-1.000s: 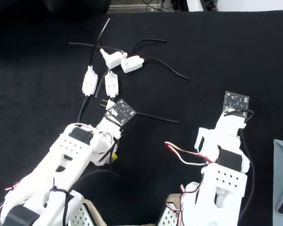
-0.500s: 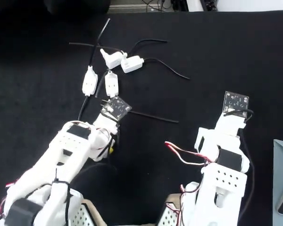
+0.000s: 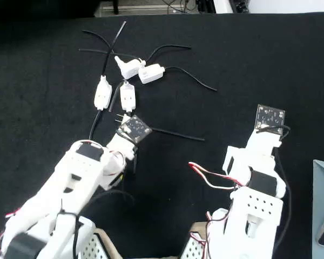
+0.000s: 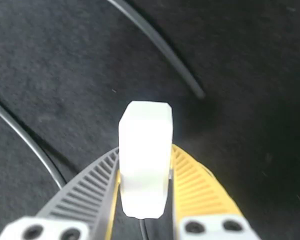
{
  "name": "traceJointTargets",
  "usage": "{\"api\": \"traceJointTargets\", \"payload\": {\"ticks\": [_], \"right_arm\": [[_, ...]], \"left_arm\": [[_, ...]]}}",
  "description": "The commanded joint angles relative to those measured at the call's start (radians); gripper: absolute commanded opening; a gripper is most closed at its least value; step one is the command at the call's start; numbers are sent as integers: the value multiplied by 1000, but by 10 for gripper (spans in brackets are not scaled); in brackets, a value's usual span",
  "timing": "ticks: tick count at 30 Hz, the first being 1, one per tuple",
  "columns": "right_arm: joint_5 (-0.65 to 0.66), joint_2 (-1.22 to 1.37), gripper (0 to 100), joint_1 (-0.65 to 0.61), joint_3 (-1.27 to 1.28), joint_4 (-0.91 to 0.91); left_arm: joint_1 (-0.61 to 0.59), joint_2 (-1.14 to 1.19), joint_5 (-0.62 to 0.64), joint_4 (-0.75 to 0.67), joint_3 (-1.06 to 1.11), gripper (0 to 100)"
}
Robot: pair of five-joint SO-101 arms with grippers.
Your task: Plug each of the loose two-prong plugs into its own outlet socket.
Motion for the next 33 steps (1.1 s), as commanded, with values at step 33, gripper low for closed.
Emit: {"api": "traceJointTargets", "payload": {"ticks": [33], "right_arm": [[2, -12, 162, -14, 7, 3]], "left_arm": [[-328, -239, -11, -126, 96, 314]]}}
